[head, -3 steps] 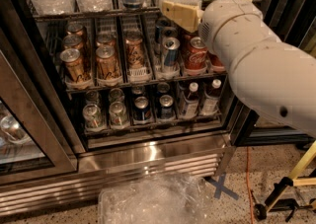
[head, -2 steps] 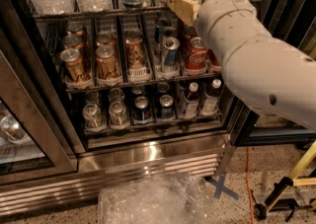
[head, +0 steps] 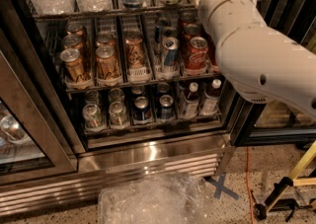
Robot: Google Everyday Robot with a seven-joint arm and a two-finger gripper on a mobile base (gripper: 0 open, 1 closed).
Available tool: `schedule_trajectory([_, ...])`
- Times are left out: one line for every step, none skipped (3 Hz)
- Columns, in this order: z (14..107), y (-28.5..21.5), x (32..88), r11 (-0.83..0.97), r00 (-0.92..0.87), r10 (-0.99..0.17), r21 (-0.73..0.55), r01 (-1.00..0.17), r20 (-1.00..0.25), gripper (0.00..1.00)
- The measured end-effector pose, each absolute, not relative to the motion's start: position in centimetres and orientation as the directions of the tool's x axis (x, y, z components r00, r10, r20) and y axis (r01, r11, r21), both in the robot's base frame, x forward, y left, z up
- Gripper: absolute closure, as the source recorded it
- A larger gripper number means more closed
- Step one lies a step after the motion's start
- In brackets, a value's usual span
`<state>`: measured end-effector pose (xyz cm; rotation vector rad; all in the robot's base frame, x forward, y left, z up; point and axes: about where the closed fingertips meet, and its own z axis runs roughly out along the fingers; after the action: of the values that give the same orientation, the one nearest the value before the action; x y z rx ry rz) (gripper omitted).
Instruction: Pick green can from top shelf of fridge
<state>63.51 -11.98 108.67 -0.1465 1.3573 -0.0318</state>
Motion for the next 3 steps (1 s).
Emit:
schedule_trajectory([109.2, -12.0, 64.7, 0.991, 0.236, -0.113, -0.128, -0.050, -0.965, 0.40])
schedule_trajectory([109.0, -12.1, 65.5, 0.992, 0.234, -0.104, -0.116, -0.039, -0.967, 0.36])
schedule_trajectory([108.6, -12.4, 66.0, 0.994, 0.227, -0.094, -0.103, -0.030, -0.969, 0.35])
